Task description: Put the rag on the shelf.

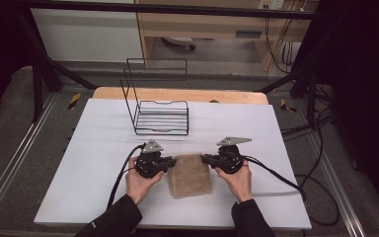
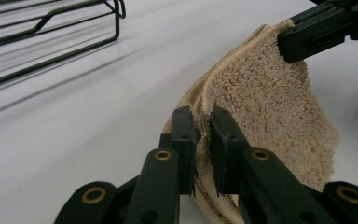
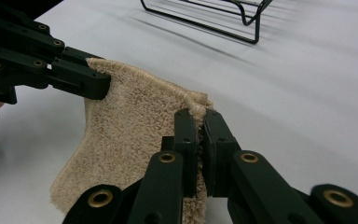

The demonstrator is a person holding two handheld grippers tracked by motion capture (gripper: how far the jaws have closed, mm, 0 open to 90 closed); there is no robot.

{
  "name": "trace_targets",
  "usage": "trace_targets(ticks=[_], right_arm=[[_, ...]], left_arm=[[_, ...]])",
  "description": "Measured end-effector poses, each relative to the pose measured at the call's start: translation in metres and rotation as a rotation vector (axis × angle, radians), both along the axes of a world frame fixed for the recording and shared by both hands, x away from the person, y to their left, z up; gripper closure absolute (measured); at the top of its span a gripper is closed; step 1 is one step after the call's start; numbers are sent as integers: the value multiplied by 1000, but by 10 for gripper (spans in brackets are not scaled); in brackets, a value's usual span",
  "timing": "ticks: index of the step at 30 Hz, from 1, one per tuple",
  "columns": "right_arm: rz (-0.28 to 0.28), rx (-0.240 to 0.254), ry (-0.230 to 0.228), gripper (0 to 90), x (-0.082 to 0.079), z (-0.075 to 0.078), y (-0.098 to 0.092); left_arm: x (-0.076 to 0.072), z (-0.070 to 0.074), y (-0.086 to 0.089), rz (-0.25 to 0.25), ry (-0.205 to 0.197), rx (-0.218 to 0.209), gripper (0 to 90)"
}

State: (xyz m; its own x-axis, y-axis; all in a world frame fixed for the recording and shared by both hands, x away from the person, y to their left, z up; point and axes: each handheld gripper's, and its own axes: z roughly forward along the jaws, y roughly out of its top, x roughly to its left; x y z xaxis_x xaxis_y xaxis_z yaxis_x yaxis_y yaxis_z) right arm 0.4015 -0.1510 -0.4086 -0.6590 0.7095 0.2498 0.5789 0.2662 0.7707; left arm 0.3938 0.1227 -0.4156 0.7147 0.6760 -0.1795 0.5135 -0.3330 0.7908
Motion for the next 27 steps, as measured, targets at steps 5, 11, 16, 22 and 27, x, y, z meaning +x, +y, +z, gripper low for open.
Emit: trace_targets(ticks=[5, 11, 16, 22, 27], right_arm=[[-6, 16, -23, 858, -5, 6, -2], [-1, 11, -62, 858, -10, 13, -2], [0, 20, -84, 858, -14, 21, -1], [-4, 32, -109, 858, -16, 26, -3], [-9, 39, -129, 858, -19, 31, -2]], left_arm=[[-4, 6, 0, -7, -20, -3, 806], [-6, 13, 2, -10, -34, -17, 809], [-8, 20, 3, -13, -52, -25, 810], [-12, 28, 3, -16, -84, -25, 810], [-14, 33, 4, -17, -99, -30, 811]])
